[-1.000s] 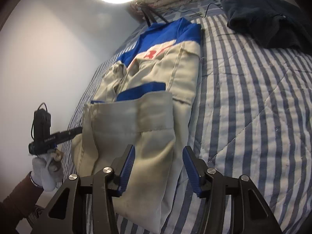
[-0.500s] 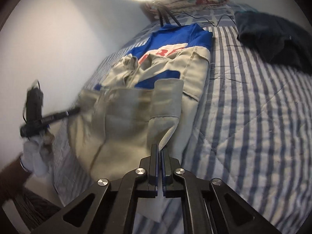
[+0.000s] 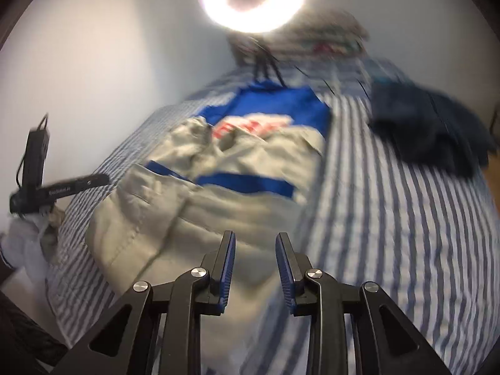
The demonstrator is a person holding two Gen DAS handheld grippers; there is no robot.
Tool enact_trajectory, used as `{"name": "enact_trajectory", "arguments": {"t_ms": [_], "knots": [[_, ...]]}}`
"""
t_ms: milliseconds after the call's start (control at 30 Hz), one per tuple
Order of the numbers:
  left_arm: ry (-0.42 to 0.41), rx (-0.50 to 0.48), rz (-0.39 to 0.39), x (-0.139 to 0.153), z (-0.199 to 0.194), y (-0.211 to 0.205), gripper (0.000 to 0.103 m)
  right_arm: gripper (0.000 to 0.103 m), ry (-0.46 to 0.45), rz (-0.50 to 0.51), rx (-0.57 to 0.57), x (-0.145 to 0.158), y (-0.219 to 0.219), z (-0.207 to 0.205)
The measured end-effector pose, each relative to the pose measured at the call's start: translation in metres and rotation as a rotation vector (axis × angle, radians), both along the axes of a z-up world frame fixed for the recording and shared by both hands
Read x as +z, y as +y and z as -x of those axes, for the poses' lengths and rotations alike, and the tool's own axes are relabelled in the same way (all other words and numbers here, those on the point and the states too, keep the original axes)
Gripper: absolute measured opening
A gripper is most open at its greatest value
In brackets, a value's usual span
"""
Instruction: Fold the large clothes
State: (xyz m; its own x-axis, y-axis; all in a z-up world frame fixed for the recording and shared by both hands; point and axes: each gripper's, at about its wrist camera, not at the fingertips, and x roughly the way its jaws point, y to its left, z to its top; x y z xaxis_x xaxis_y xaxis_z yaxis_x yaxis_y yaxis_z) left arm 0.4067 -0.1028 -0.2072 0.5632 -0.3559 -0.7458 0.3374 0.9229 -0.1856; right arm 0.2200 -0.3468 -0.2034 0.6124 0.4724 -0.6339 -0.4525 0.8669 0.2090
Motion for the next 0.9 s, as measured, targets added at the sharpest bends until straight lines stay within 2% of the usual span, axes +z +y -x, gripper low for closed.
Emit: {"name": "enact_trajectory", "arguments": {"t_ms": [167, 267, 400, 500, 633, 700, 900], "knots": [[0.043, -0.028, -0.056, -0.022, -0.012, -0.03, 0.022, 0.029, 0.068, 0.15, 0.005, -0.013, 0.042, -0.031], [0.039, -0.025, -0.091, -0.034, -0.018, -0.037, 0.026, 0.029, 0.09, 0.165, -0.001, -0.023, 0.044, -0.035], [0.089, -0.042, -0.107, -0.052, -0.026, -0.04, 0.03, 0.029, 0.151, 0.198, 0.016, -0.042, 0.051, -0.047], [0.078, -0.044, -0.118, -0.054, -0.026, -0.042, 0.03, 0.029, 0.132, 0.243, 0.014, -0.047, 0.059, -0.046], [0.103, -0.037, -0.132, -0.039, -0.026, -0.043, 0.03, 0.029, 0.177, 0.2, -0.016, -0.032, 0.052, -0.048], [0.095, -0.027, -0.083, -0.018, -0.024, -0.035, 0.03, 0.028, 0.142, 0.178, -0.018, -0.016, 0.045, -0.041], [0.016, -0.017, -0.043, 0.043, -0.029, -0.014, 0.03, 0.029, 0.068, 0.075, -0.045, 0.046, 0.012, -0.035]]}}
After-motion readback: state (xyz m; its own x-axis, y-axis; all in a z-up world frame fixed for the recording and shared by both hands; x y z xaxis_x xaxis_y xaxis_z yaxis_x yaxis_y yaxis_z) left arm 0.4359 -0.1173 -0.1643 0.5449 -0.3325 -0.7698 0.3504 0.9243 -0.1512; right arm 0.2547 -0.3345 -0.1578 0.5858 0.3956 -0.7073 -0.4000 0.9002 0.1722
